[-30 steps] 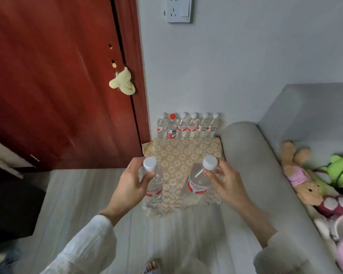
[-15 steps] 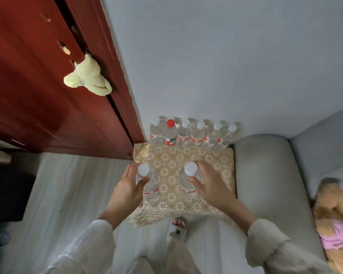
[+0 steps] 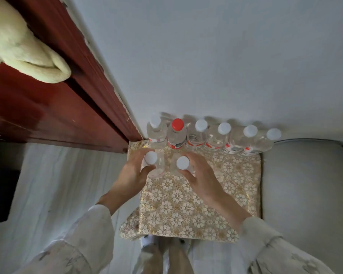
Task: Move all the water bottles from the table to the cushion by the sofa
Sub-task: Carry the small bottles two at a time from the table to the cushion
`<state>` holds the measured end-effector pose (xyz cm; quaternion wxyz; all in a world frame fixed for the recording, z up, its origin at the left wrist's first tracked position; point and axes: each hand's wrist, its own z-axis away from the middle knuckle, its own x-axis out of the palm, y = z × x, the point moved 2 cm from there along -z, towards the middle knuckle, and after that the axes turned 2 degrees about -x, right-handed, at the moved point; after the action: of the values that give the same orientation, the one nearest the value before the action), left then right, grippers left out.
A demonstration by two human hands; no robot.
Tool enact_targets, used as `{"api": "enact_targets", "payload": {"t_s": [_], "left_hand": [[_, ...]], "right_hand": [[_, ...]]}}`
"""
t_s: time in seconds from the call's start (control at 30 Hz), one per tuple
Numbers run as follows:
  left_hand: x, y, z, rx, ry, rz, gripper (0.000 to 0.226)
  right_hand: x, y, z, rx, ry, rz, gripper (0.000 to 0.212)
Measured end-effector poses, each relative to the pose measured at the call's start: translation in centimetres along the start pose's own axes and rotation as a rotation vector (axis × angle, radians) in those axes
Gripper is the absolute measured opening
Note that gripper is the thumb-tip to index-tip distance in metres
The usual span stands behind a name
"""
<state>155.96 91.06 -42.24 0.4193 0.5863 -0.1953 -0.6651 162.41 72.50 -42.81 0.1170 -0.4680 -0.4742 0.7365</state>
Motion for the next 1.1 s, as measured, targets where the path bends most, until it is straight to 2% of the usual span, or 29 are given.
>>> {"api": "enact_targets", "payload": {"t_s": [0.17, 0.33, 0.6, 0.73, 0.87, 0.97, 1.1], "left_hand": [[0.3, -0.9, -3.2, 0.090, -0.057, 0.004, 0.036], [0.2, -1.0, -4.8, 0.123, -0.020, 0.019, 0.035], [0.7, -1.5, -4.8, 0.122, 0.021, 0.019, 0.039], [0.3, -1.3, -4.7, 0.072, -0.016, 0.033, 0.039], [-0.4, -0.5, -4.1, -0.047, -0.062, -0.017, 0.059], [-1.6, 0.5, -2.0, -0.109, -0.076, -0.034, 0.068], [-3.9, 2.9, 2.4, -0.156, 0.020, 0.027, 0.059]], "right_hand": [[1.3, 1.4, -2.7, -0.004, 0.038, 0.003, 0.042], [1.6, 1.8, -4.1, 0.011, 0.103, 0.010, 0.038], [1.4, 1.6, -4.6, 0.066, 0.065, 0.001, 0.039], [1.2, 0.6, -4.3, 0.142, 0.087, -0.046, 0.046], [0.6, -0.9, -3.0, 0.233, 0.045, -0.031, 0.067], [-0.4, -3.2, -1.1, 0.227, 0.085, -0.041, 0.062], [-1.7, -7.1, 1.6, 0.258, 0.120, -0.175, 0.052]]}}
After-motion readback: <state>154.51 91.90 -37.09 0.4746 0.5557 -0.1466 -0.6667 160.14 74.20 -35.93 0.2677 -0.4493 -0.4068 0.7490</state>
